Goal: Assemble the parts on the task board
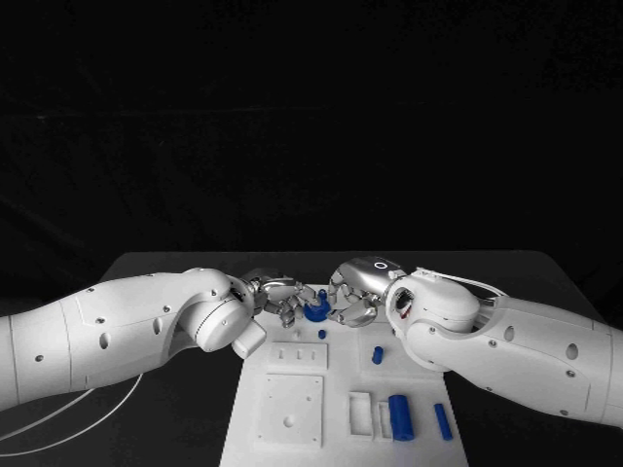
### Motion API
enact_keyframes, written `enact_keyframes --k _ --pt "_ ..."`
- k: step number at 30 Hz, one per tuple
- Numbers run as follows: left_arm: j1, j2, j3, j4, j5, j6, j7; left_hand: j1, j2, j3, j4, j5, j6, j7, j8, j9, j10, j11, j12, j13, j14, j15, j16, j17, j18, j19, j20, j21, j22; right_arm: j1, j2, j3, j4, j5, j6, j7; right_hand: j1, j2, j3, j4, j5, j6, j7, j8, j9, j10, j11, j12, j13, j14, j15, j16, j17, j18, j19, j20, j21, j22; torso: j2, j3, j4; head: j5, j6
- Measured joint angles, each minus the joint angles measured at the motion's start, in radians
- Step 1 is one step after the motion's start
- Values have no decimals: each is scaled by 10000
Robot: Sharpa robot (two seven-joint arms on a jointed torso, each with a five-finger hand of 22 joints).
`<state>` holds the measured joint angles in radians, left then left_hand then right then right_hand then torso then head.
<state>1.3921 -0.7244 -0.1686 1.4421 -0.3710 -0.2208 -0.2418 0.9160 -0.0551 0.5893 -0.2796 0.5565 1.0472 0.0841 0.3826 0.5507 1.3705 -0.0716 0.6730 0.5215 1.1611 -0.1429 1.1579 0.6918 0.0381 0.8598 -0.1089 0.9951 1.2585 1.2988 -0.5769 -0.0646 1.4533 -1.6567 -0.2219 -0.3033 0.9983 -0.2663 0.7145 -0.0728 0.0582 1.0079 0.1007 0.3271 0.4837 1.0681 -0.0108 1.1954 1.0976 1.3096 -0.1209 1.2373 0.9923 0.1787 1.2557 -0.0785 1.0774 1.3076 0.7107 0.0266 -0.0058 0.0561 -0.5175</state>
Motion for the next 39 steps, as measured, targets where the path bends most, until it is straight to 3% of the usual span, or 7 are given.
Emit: enact_keyframes --k 8,20,25,27,30,36,39 --pt "0 -87 0 -66 -635 176 -165 13 12 21 19 -387 28 -28 -4 0 96 -93 86 20 43 -39 161 -14 0 26 -27 121 -33 -13 -709 9 -98 45 -181 0 23 -23 -39 39 0 -35 33 -57 0 -32 1 -39 -18 -4 4 -41 0 0 0 0 -11 0 -2 -6 7 24 -8" --pt "4 -68 -31 -73 -2074 713 -1094 -184 205 -14 186 -486 90 -90 -37 -2 379 -304 425 106 256 -216 549 -13 1 216 -71 393 -58 195 -1450 287 -875 1549 -905 423 142 -142 -66 67 428 -112 33 -99 -10 -68 36 -164 -137 -51 50 -223 -59 2 -75 -37 -167 0 -6 -4 -1 76 -255" --pt "5 65 -138 -76 -2871 911 -1542 -318 335 71 128 -348 90 -90 -35 -3 408 -302 425 66 331 -182 618 -118 2 216 -71 518 -106 244 -1389 348 -1334 2154 -930 505 142 -142 -147 91 542 -194 81 -144 -29 -109 77 -226 -183 -90 87 -298 -71 2 -111 -3 -252 0 -23 9 8 101 -387" --pt "6 93 -244 -73 -3180 948 -1701 -372 293 492 162 -937 90 -90 -35 -5 410 -301 425 -10 392 -172 618 -236 2 303 -90 568 -172 265 -1369 350 -1516 2341 -921 524 142 -142 -154 91 542 -214 98 -145 -30 -123 91 -233 -190 -97 94 -301 -75 0 -180 -1 -252 0 -34 13 15 115 -425" --pt "4 94 -327 -66 -3513 958 -1882 -414 271 723 221 -1155 90 -90 -34 -4 464 -336 425 -43 403 -182 618 -315 2 303 -90 658 -201 289 -1301 368 -1748 2557 -918 565 142 -141 -178 67 542 -230 84 -145 -31 -123 91 -233 -202 -98 94 -301 -75 0 -181 -1 -252 0 -54 20 44 124 -508" --pt "5 56 -504 62 -3895 939 -2097 -483 202 867 265 -1162 91 -91 -31 -5 612 -395 799 64 559 -233 1074 -327 2 540 -144 1045 -201 335 -1160 397 -2086 2901 -943 674 144 -140 -196 80 741 -230 83 -144 -30 -122 91 -272 -219 -109 105 -311 -75 0 -181 0 -304 0 -98 61 84 165 -657" --pt "12 61 -631 132 -4079 908 -2157 -577 195 874 271 -962 95 -95 -25 -4 632 -413 1216 230 564 -233 1437 -295 2 591 -196 1281 -200 355 -1084 402 -2220 3044 -958 722 182 -101 -233 67 852 -230 83 -144 -30 -122 91 -272 -231 -109 105 -311 -75 0 -181 0 -305 0 -118 79 95 205 -737"
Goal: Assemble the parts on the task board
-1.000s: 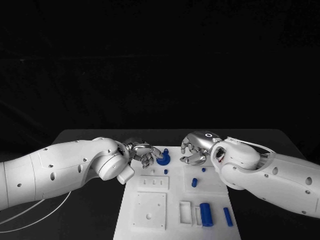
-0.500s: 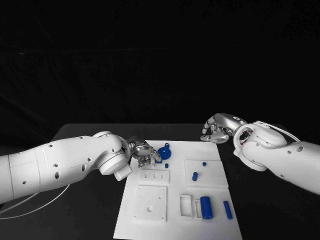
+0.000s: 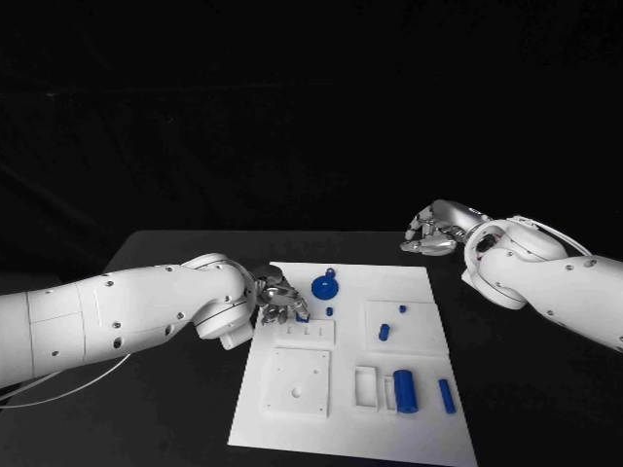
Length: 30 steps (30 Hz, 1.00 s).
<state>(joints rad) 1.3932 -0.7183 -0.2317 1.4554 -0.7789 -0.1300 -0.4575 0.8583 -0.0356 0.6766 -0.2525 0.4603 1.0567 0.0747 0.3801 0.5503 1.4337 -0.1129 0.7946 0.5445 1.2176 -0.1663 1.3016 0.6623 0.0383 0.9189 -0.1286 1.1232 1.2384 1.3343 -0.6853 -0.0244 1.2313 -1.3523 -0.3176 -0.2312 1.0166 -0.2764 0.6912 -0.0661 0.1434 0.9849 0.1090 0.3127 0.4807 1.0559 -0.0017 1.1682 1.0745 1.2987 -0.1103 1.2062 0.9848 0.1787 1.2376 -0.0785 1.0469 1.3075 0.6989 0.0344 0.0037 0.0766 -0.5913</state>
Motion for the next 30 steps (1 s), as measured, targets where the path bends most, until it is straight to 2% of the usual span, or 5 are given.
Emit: enact_keyframes --k 2,4,21,23,30 --pt "-7 4 -54 63 -119 -21 -30 -76 -2 1 1 89 48 -48 5 0 31 -35 229 80 54 -39 166 6 0 73 -1 117 -14 6 30 0 -46 73 -6 24 0 0 0 0 44 0 -1 0 0 0 0 0 -1 0 0 0 0 0 0 0 -4 0 -13 9 2 34 -48" --pt "-8 15 -59 97 -209 -32 -39 -132 -1 18 -15 152 54 -54 5 0 8 -94 461 154 62 -105 326 2 160 89 -18 229 -47 8 45 0 -70 125 -8 43 0 0 0 0 50 -1 -2 0 0 1 0 0 -1 0 1 0 0 0 0 0 -7 0 -21 15 2 64 -85" --pt "-9 208 -105 131 -996 -24 -40 -445 164 81 1 153 110 -110 6 1 28 -212 1249 353 99 -179 909 -146 170 101 -17 641 -142 10 110 1 -129 290 -6 90 0 0 -54 0 215 -15 -22 -33 1 2 0 0 -20 -2 3 -36 11 0 0 1 -16 0 -13 9 -16 116 -222" --pt "-11 225 -104 130 -1090 -18 -45 -479 199 81 2 230 111 -111 7 1 29 -213 1588 459 100 -179 1123 -187 319 346 -59 655 -189 11 122 1 -134 295 -5 90 0 0 -54 0 310 -14 -23 -33 1 2 0 1 -20 -3 3 -37 18 -1 0 2 -16 0 -10 8 -18 116 -232" --pt "-14 307 -102 -3 -1394 56 -91 -598 317 121 -36 507 112 -113 7 4 30 -214 1947 512 102 -178 1293 -365 318 519 -161 655 -189 11 131 1 -141 305 -1 91 0 0 -81 -28 369 -28 -41 -32 2 2 0 1 -31 -3 3 -37 21 0 0 2 -16 0 -9 7 -22 116 -268"
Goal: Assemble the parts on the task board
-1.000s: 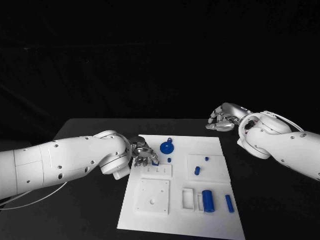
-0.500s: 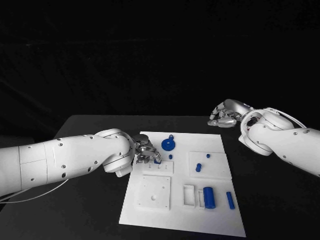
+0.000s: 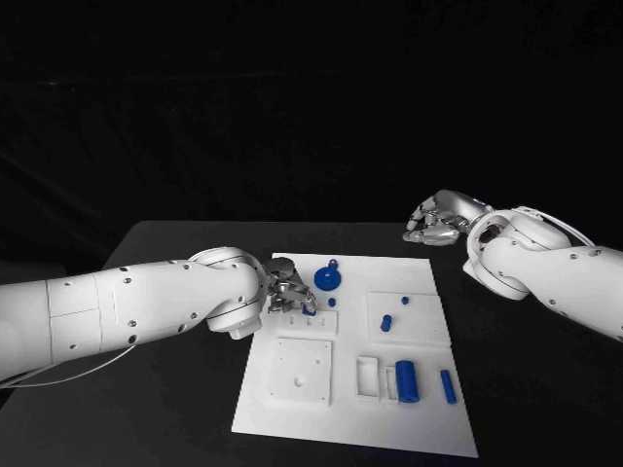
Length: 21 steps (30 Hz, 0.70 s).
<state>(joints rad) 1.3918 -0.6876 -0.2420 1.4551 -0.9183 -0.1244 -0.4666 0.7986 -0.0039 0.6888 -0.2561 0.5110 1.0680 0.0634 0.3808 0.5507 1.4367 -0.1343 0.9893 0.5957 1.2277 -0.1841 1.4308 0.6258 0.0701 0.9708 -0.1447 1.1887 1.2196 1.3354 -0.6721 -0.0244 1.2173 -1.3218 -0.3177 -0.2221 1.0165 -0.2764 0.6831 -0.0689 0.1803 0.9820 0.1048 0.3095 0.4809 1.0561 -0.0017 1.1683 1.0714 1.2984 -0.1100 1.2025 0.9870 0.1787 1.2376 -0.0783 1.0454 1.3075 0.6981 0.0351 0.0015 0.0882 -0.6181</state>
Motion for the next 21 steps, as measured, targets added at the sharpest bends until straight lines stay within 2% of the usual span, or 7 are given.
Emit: enact_keyframes --k 5,8,11,16,17,19,21 --pt "-19 27 1 -69 -161 90 -30 -81 81 1 1 70 2 -2 0 90 0 0 100 1 1 1 58 -63 1 0 0 0 21 0 7 0 2 4 3 0 0 0 -39 16 132 5 -6 0 0 -25 -26 0 0 -1 0 0 11 0 0 0 0 0 0 2 5 5 -35" --pt "-29 35 1 -102 -204 144 -36 -126 126 1 1 0 2 -2 0 137 0 0 155 1 2 1 136 -106 0 0 0 0 39 0 13 0 2 5 6 -1 0 0 -55 0 177 -5 2 0 0 -56 -16 1 -10 -1 1 0 11 0 -1 1 -12 0 0 0 6 6 -45" --pt "-42 43 1 -137 -222 231 -42 -284 284 -110 113 -685 3 -3 0 138 1 0 257 1 -1 -1 213 -186 1 -1 0 0 59 0 13 0 -2 7 10 -4 0 0 -55 -1 289 -40 2 1 1 -74 -1 1 -11 -15 15 0 21 1 -34 34 -40 0 0 -5 5 7 -71" --pt "-62 42 1 -152 -224 355 -49 -304 303 -132 137 -862 5 -4 0 138 1 -2 283 -14 -32 -42 213 -218 0 -1 0 0 67 0 28 0 -21 9 17 -9 0 0 -83 -29 405 -40 1 1 11 -74 -1 1 -23 -16 15 0 21 1 -34 34 -40 0 0 -4 6 -4 -94" --pt "-66 43 1 -157 -224 374 -49 -304 303 -131 138 -947 4 -5 0 138 1 -2 283 -19 -16 -58 213 -232 1 -1 0 0 74 0 34 0 -29 9 18 -10 0 0 -83 -29 405 -40 1 1 10 -74 -1 1 -23 -16 16 -29 23 1 -34 34 -40 0 0 -5 6 -6 -102" --pt "-83 47 1 -171 -228 408 -50 -304 303 -178 191 -1356 6 -6 0 139 1 -2 330 -49 -2 -73 291 -275 0 -1 0 0 101 0 49 0 -39 10 21 -11 0 0 -97 -15 464 -41 0 1 11 -74 -1 1 -23 -16 15 -40 30 0 -34 34 -40 0 0 -9 12 -13 -119" --pt "-102 51 1 -177 -242 428 -50 -305 303 -184 199 -1524 7 -7 0 139 1 -3 330 -54 -2 -74 291 -296 0 -1 1 0 102 0 65 0 -44 10 23 -11 0 0 -111 -1 521 -55 -14 1 10 -74 -1 1 -23 -16 16 -40 30 0 -34 34 -40 0 0 -8 12 -15 -131"
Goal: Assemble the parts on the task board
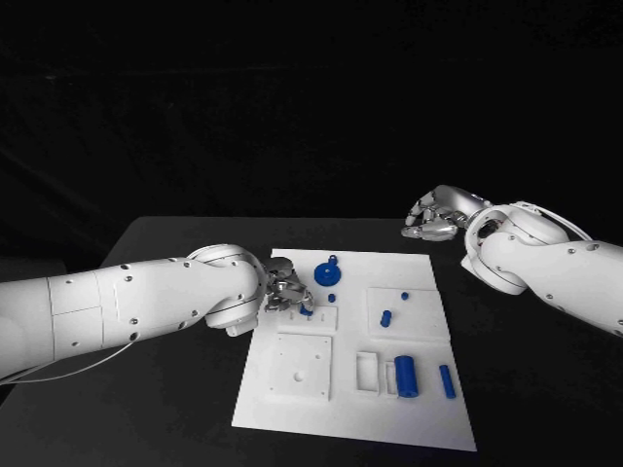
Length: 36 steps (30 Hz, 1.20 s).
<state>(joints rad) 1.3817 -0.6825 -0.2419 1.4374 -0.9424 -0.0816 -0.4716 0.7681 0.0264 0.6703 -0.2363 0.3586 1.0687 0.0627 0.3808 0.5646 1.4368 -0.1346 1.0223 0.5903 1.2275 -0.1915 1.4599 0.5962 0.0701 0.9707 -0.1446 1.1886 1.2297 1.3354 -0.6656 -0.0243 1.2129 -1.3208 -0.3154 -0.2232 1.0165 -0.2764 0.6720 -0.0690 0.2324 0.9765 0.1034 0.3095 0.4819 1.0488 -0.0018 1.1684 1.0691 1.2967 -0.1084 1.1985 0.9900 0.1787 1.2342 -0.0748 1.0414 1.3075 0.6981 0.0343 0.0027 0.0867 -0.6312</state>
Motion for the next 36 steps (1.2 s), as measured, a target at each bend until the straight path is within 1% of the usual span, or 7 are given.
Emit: enact_keyframes --k 4,10,16,18,23,33,36 --pt "-32 8 0 -1 -45 27 0 -1 0 -8 44 -285 2 -2 0 5 0 -1 36 -31 0 0 40 -46 157 0 0 0 22 0 12 0 -5 1 6 0 0 0 0 0 61 -1 0 0 0 0 0 0 -11 -1 1 0 0 0 0 0 0 0 0 0 0 -12 -27" --pt "-62 15 -1 -1 -161 49 4 -15 -14 58 111 -364 3 -3 3 140 -1 -1 38 -54 0 -1 40 -80 156 -1 0 0 32 0 11 0 -9 3 15 0 0 0 0 0 78 -1 -1 0 -1 1 0 0 -11 -1 1 0 9 0 0 0 0 0 0 0 -6 -19 -38" --pt "-63 17 -1 1 -298 66 7 -70 -69 126 180 -383 3 -3 38 541 -3 0 38 -54 0 -1 40 -88 156 -1 0 0 41 0 34 0 -18 5 24 0 0 0 0 0 117 -1 -2 0 -1 1 0 0 -11 -2 2 0 8 0 0 0 -39 0 0 3 -6 -28 -59" --pt "-63 17 -1 0 -321 81 7 -97 -96 223 276 -384 4 -4 56 946 -4 1 38 -66 0 -1 65 -94 156 -1 0 0 41 0 42 0 -20 5 26 0 0 0 0 0 117 -1 -3 0 -1 2 0 0 -11 -2 2 0 8 0 0 0 -39 0 0 8 -5 -28 -65" --pt "-64 16 0 3 -372 107 9 -97 -96 248 302 -752 8 -8 78 1213 -6 2 97 -97 0 -1 123 -156 156 -1 0 0 63 0 44 0 -23 7 31 0 0 0 0 0 117 0 -4 1 -1 2 0 0 -11 -2 2 0 8 0 0 1 -39 0 0 8 -1 -34 -73" --pt "-147 106 3 -90 -514 151 10 -53 -128 235 315 -771 11 -11 297 1248 -8 4 97 -107 0 -1 123 -165 155 -1 0 0 62 0 52 0 -14 10 39 1 0 0 -26 -27 165 1 -6 0 7 3 0 0 -19 -3 3 0 6 0 0 1 -39 0 0 4 -1 -61 -67" --pt "-180 127 9 -110 -535 151 20 -53 -128 224 326 -771 11 -11 395 1605 -8 5 97 -107 0 -1 123 -165 155 -1 0 0 67 0 52 0 -12 11 40 2 0 0 -26 -27 165 11 -15 1 7 3 0 0 -19 -3 3 0 7 0 0 1 -39 0 2 -3 -4 -68 -68"
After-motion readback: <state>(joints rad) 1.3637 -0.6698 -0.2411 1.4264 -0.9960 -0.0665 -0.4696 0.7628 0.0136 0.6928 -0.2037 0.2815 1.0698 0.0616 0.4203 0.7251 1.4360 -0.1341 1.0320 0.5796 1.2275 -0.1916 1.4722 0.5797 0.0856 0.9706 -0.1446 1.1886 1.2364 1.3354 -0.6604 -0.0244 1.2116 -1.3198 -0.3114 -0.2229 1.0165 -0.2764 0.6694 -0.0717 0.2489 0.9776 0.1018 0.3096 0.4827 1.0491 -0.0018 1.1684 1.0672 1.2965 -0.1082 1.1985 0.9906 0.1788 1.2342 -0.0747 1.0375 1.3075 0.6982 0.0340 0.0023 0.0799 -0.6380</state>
